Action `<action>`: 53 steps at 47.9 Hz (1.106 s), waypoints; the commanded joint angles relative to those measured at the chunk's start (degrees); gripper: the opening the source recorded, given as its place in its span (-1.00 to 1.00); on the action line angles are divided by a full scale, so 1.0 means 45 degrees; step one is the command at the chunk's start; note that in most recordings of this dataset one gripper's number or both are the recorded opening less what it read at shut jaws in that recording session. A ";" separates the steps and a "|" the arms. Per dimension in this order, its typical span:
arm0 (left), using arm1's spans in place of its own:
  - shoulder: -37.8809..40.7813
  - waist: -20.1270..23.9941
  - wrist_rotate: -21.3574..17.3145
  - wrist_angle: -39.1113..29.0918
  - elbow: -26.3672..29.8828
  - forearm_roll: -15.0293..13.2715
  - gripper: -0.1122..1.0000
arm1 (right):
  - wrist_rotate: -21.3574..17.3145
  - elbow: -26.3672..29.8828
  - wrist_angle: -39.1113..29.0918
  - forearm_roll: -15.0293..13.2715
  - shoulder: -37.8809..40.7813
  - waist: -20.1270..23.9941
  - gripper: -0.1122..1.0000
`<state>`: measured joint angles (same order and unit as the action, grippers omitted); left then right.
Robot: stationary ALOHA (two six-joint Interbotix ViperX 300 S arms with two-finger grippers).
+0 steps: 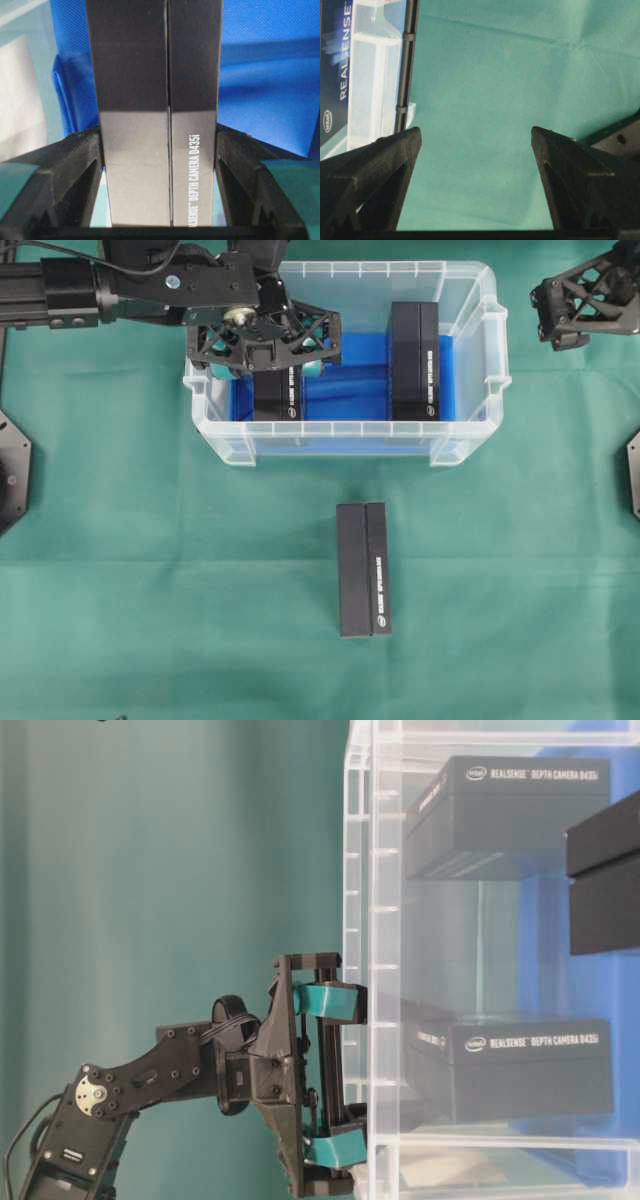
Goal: Take out the box from the case.
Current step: 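Lower the left gripper around the left box and close on it, then lift the left box up out of the case with the left gripper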
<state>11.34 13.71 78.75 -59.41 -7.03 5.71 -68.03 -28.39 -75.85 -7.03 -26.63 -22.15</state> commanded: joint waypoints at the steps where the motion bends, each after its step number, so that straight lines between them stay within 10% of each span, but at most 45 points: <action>1: -0.0098 -0.0117 0.0059 0.0273 0.0156 -0.0215 0.27 | 0.0020 0.0117 0.0059 0.0000 -0.0156 0.0000 0.74; 53: -0.1387 -0.0195 -0.0527 -0.4961 0.3945 -0.0137 0.27 | 0.0020 0.0117 0.0508 -0.0059 -0.0176 0.0000 0.74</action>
<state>8.26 13.18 76.55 -79.72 7.38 4.92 -68.03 -28.48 -73.83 -7.12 -26.72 -22.15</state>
